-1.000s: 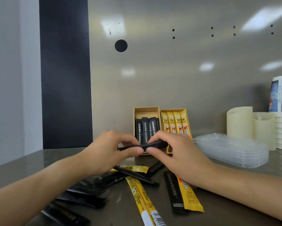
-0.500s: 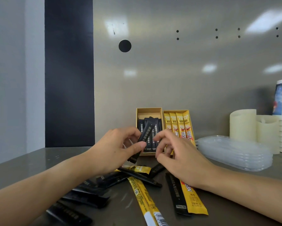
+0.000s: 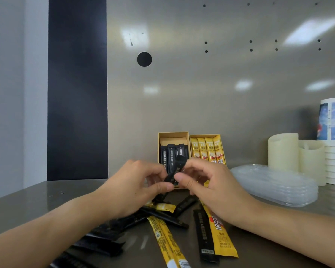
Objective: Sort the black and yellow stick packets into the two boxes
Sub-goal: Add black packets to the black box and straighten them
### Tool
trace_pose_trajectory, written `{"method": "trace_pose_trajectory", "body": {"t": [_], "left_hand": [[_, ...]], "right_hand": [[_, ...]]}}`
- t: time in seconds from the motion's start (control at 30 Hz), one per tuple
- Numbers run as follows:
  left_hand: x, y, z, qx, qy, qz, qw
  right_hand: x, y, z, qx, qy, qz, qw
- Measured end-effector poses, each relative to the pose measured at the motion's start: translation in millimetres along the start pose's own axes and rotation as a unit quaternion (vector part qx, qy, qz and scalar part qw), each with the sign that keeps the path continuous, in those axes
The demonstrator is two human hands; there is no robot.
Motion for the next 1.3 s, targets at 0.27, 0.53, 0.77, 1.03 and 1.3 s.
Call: {"method": "trace_pose_trajectory", "body": {"t": [0.27,0.53,0.77,1.03,1.3], "left_hand": [[5,-3,1,-0.029,-0.031,-0.027,0.999],[7,-5,2,-0.042,-0.036,-0.037,0.998],[5,-4,0,-0.045,-0.053,-0.078,0.994],[8,-5,2,-0.045,-0.070,-0.045,0.995],[0,-19,4,-0.063,-0.075,-0.078,0.992]], "right_hand": [[0,4,-2,0.043,0.008,-0.064,0.997],[3,8,-3,0.064,-0.002,-0.064,0.996],[4,12,-4,0.121,0.002,-0.125,0.985],[6,21,-5,0.143,-0.014,-0.150,0.978],[-3,28,-8,0.184,0.014,-0.137,0.973]]}}
Point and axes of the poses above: each hand's wrist, its own z-axis away from the middle knuckle, its own x-axis out of the palm, y = z × x, the point moved 3 cm from there along -z, towards the middle knuckle, and after that the axes turned 1 degree about x, right-handed, at the moved point
